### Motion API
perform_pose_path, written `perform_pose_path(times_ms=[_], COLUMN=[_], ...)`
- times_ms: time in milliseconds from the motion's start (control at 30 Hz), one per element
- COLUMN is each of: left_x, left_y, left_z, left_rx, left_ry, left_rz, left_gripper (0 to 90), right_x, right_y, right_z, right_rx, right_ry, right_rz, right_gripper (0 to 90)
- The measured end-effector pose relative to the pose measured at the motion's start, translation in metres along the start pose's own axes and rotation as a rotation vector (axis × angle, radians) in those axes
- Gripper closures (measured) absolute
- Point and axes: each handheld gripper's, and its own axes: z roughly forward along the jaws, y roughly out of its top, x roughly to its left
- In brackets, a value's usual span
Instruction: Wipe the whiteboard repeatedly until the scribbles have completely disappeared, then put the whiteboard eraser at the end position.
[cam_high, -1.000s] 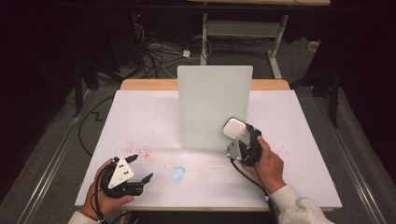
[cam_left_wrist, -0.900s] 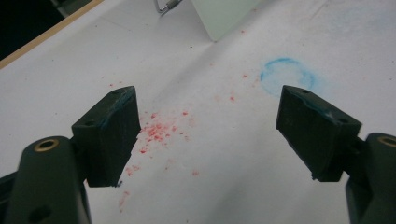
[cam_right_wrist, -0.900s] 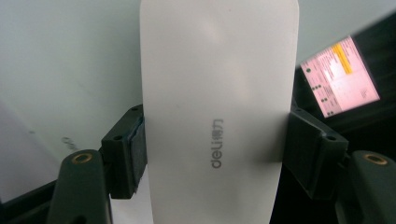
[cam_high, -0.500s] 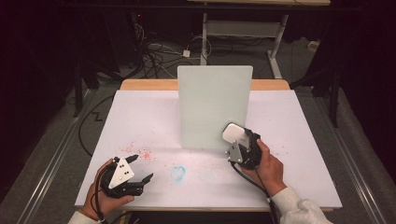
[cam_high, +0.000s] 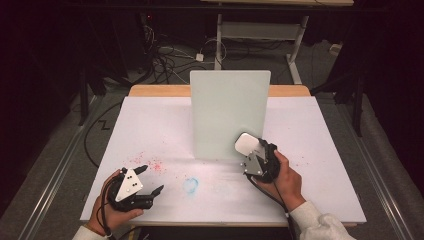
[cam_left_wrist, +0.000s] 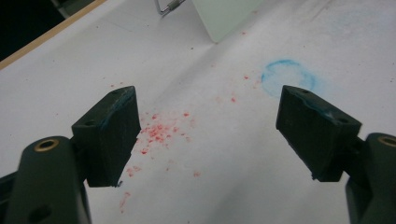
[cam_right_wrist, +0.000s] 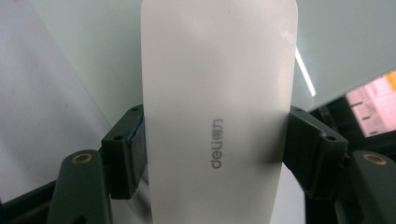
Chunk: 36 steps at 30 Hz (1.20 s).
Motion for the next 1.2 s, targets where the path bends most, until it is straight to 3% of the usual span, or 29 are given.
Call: perform_pose_path(times_ms=[200, 533, 733, 867, 1200], left_x=[0.002, 0.002, 0.002, 0.002, -0.001], left_y=[-0.001, -0.001, -0.001, -0.001, 0.001], left_z=[0.002, 0.000, 0.001, 0.002, 0.003], left_rx=[0.001, -0.003, -0.003, 0.003, 0.001], left_ry=[-0.007, -0.003, -0.002, -0.005, -0.006], left_rz=[-0.003, 0.005, 0.005, 0.005, 0.017], left_gripper=[20.7, 20.7, 20.7, 20.7, 20.7], right_x=[-0.020, -0.030, -0.039, -0.045, -0.051], right_y=[-0.002, -0.004, -0.005, -0.005, -0.007], right_z=[-0.006, -0.010, -0.016, -0.020, -0.027], right_rx=[-0.043, -0.067, -0.091, -0.107, -0.129], right_ry=[0.027, 0.040, 0.062, 0.098, 0.155], right_rz=[0.097, 0.135, 0.200, 0.245, 0.277], right_gripper=[31.1, 31.1, 31.1, 31.1, 31.1])
